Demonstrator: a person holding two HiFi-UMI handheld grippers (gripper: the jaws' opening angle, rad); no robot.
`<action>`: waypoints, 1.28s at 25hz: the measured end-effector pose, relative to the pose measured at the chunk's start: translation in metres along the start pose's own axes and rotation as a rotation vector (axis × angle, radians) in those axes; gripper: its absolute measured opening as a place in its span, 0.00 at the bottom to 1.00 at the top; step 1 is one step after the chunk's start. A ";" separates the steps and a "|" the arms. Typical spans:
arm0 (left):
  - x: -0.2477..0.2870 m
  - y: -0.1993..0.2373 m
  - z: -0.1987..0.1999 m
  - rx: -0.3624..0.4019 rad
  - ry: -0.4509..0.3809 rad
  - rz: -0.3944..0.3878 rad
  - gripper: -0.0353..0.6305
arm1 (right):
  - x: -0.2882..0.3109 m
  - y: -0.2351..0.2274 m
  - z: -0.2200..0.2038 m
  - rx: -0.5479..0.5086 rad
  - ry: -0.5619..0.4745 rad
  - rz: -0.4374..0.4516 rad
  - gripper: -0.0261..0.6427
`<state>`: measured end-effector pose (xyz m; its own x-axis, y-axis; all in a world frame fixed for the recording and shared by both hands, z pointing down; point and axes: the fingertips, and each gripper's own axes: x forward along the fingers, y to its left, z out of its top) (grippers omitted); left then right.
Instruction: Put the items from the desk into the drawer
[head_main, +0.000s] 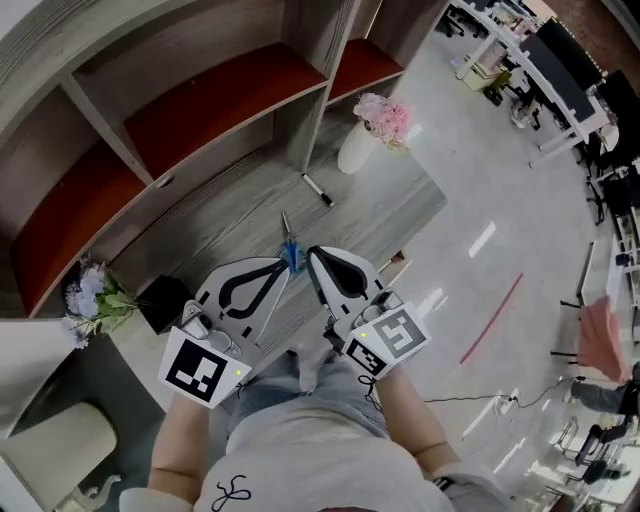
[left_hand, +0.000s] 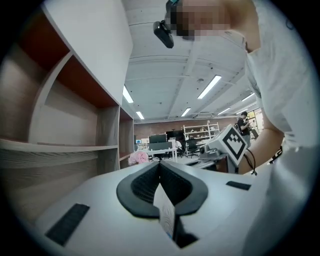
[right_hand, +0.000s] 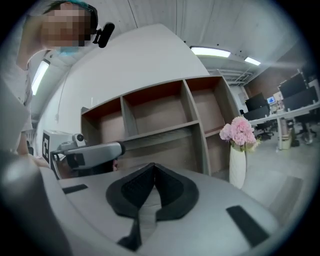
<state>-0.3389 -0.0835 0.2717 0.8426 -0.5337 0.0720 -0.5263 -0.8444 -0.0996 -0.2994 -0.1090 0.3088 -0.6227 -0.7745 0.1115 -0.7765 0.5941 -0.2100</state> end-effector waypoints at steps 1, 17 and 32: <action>0.001 0.002 -0.003 -0.013 -0.001 -0.014 0.06 | 0.004 -0.005 -0.007 0.010 0.018 -0.022 0.05; 0.020 0.006 -0.047 -0.064 0.018 -0.204 0.06 | 0.048 -0.059 -0.161 0.194 0.427 -0.221 0.08; 0.007 0.030 -0.067 -0.117 0.032 -0.157 0.06 | 0.054 -0.074 -0.255 0.180 0.796 -0.335 0.18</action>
<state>-0.3565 -0.1150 0.3354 0.9124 -0.3942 0.1097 -0.3996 -0.9162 0.0311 -0.3003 -0.1388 0.5783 -0.2997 -0.4804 0.8242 -0.9450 0.2682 -0.1873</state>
